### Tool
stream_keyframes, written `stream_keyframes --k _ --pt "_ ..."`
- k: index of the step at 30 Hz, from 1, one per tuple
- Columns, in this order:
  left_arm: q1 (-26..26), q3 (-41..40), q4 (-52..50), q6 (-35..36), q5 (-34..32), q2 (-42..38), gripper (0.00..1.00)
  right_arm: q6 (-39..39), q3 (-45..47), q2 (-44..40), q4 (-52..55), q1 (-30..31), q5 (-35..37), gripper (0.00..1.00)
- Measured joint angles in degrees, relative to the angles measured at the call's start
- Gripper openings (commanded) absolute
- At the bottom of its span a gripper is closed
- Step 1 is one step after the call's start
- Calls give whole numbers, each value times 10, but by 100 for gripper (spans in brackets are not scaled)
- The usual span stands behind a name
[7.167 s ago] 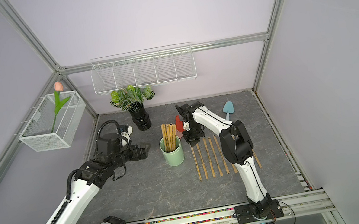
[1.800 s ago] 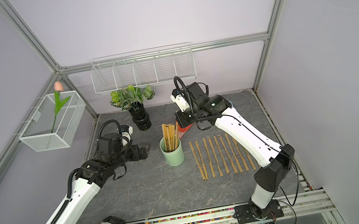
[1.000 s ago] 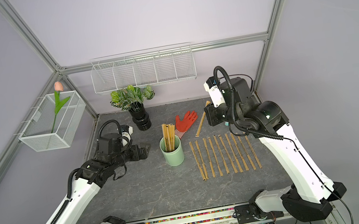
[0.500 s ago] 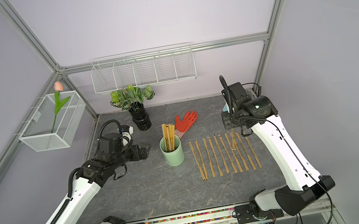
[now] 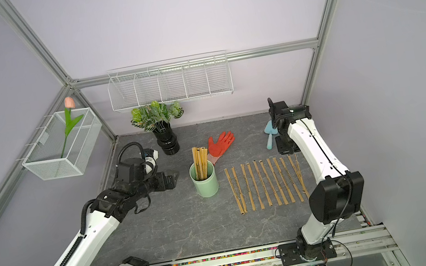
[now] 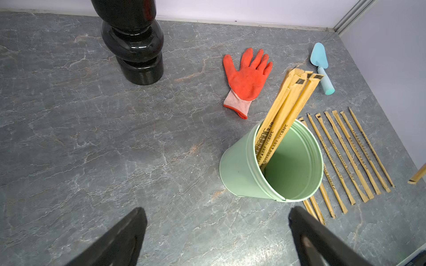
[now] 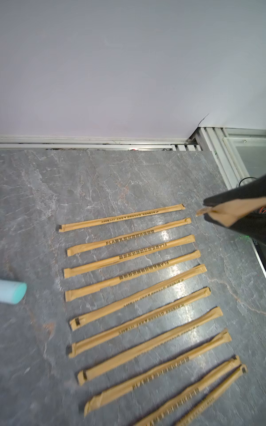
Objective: Take the straws out of the storage container
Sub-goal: Place the straw at the center of the board.
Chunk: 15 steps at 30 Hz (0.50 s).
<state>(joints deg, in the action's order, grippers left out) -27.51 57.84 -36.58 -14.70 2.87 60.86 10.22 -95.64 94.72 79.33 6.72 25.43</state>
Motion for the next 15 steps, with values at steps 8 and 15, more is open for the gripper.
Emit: stream_keyframes --k 8,15 --pt "0 0 0 0 2 0 100 -5 -32 84 30 -39 31 9" --pt "0 0 0 0 2 1 100 -9 -40 143 39 -74 37 10"
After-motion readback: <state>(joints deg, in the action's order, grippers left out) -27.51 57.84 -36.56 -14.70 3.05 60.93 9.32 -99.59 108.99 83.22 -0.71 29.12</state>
